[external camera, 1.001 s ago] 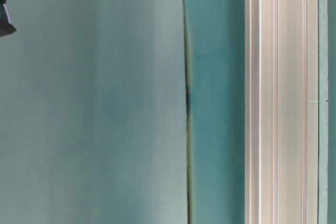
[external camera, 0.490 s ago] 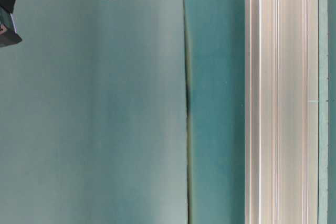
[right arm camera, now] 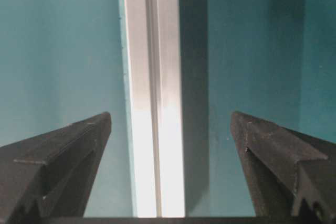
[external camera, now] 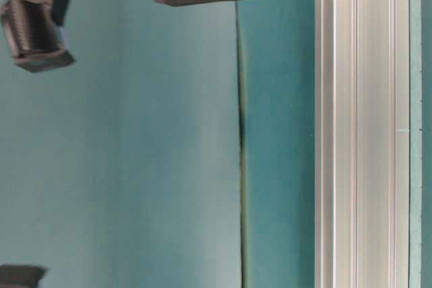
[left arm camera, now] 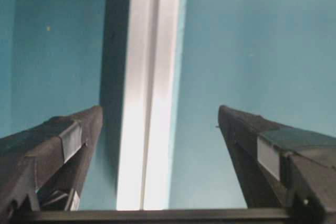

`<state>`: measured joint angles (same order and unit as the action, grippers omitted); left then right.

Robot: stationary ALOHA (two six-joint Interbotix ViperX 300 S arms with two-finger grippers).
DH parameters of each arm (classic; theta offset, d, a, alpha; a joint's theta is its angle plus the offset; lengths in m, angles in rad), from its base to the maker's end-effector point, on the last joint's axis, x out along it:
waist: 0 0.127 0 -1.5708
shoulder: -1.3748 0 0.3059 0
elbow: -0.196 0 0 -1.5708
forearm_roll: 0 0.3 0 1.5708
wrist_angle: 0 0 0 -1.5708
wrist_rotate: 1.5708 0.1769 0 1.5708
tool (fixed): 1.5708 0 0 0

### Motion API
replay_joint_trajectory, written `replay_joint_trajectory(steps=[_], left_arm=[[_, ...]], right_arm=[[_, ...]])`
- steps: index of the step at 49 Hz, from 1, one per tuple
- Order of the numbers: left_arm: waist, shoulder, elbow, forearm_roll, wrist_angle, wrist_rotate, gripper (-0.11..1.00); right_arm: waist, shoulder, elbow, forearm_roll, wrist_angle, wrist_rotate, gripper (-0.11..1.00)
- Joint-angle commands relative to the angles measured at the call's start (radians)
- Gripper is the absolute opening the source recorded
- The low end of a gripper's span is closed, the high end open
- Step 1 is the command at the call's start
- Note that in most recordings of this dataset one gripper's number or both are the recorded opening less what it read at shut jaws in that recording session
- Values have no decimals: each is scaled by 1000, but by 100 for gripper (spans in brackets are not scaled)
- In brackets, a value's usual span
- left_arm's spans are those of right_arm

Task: Lift the metal rail with both hands.
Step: 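Lower both open grippers around the rail near each end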

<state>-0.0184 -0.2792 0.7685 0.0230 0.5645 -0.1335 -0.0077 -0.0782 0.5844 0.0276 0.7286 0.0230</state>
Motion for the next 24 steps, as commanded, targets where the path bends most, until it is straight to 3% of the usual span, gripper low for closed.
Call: replay_joint_trajectory(steps=[1,10,24], left_arm=[[2,28,-14,3,-17,-2,98],[3,89,-21,3,-101,9,98],[2,160,-21,3,-133,17,98]], right_arm=[[12,26,-3,-2,-12,0,94],[25,63,15,-2,-67,6,94],[23,95,40,-2,-106,6,94]])
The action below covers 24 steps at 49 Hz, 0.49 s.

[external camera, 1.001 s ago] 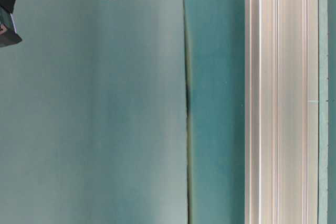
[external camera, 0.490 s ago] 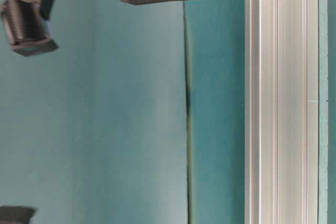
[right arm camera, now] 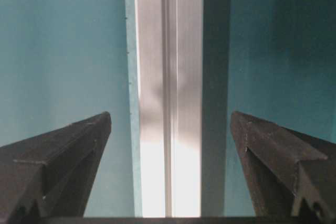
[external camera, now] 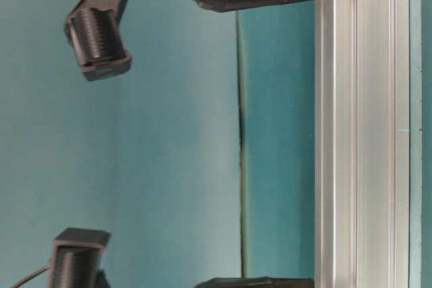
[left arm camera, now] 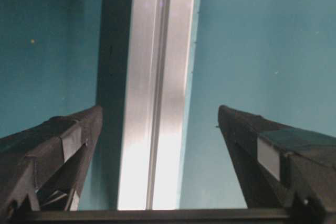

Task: Lift the metal rail with both hands.
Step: 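Lower both open grippers around the rail near each end, then close both grippers on the rail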

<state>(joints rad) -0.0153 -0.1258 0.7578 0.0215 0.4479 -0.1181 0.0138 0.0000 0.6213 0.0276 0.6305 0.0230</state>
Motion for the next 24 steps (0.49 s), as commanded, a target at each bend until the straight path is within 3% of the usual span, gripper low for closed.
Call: replay_joint_trajectory(steps=[1,16,24], left_arm=[[-2,9,-9,5,-21,2,98],[6,89,-3,5,-60,8,98],[6,127,-6,5,-64,43,98]], right_arm=[[2,20,5,-2,-9,5,94],[2,72,35,-2,-86,6,94],[2,87,41,-2,-101,6,94]])
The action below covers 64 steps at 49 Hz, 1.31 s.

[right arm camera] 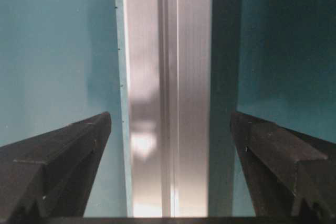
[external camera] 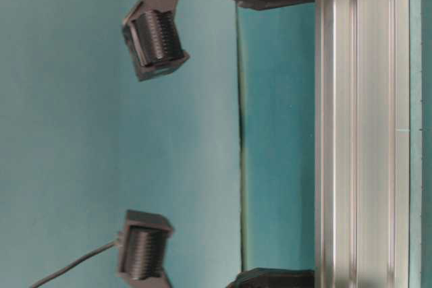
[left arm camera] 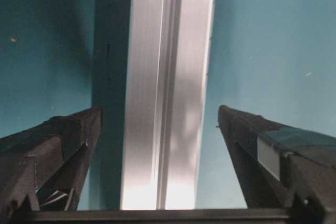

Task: Lift the metal rail with both hands.
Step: 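Close both grippers on the rail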

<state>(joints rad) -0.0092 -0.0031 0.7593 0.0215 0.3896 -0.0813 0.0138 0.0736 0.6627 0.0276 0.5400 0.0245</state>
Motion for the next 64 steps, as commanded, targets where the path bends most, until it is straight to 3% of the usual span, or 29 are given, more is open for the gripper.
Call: replay_joint_trajectory(steps=[1,17,22,25,30,33,53,64], left_arm=[[0,9,-9,5,-6,9,98],[0,17,-17,5,-11,-2,98],[-3,15,-15,5,-18,0,92],[-5,14,-15,5,-25,3,83],[-5,12,-15,5,-25,0,52],[-5,14,-18,5,-25,0,37],[-5,3,-23,5,-18,0,36],[0,-77,-57,5,91,5,36]], right_arm=[[2,15,2,-2,-12,5,94],[0,17,5,-2,-17,9,93],[-2,18,5,0,-6,28,83],[-2,17,6,-2,3,44,69],[0,15,6,-2,11,66,39],[0,15,6,-2,9,69,38],[2,11,3,0,12,66,38],[-2,-48,-9,2,57,69,38]])
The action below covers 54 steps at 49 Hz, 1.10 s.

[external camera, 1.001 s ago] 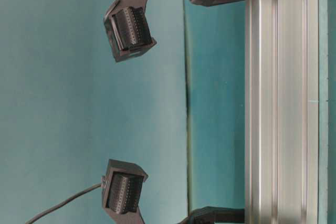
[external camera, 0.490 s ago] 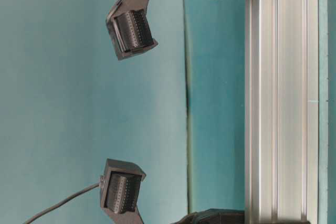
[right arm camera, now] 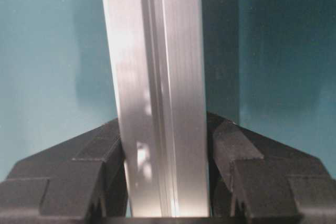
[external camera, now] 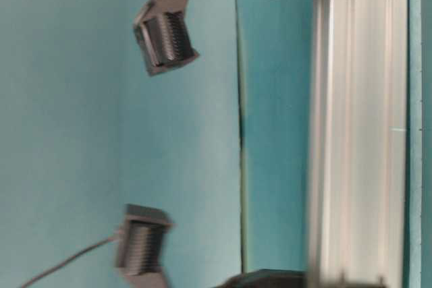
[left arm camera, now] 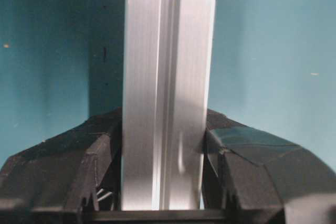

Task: Lift the metal rail with both hands.
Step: 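Close both grippers on the rail, then lift the rail with both grippers and move it away from the strip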

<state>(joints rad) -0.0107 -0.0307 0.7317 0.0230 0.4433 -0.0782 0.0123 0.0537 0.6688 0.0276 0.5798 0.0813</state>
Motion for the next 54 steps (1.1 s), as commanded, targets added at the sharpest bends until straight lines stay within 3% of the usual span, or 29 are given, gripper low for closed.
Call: replay_joint_trajectory(steps=[1,37,54], left_arm=[[2,-55,-34,3,51,0,36],[3,-268,-215,3,434,-2,36],[21,-316,-302,3,574,-11,36]], right_arm=[[0,-34,-18,2,23,11,38],[-14,-215,-230,6,485,26,38],[-17,-232,-394,6,652,29,38]])
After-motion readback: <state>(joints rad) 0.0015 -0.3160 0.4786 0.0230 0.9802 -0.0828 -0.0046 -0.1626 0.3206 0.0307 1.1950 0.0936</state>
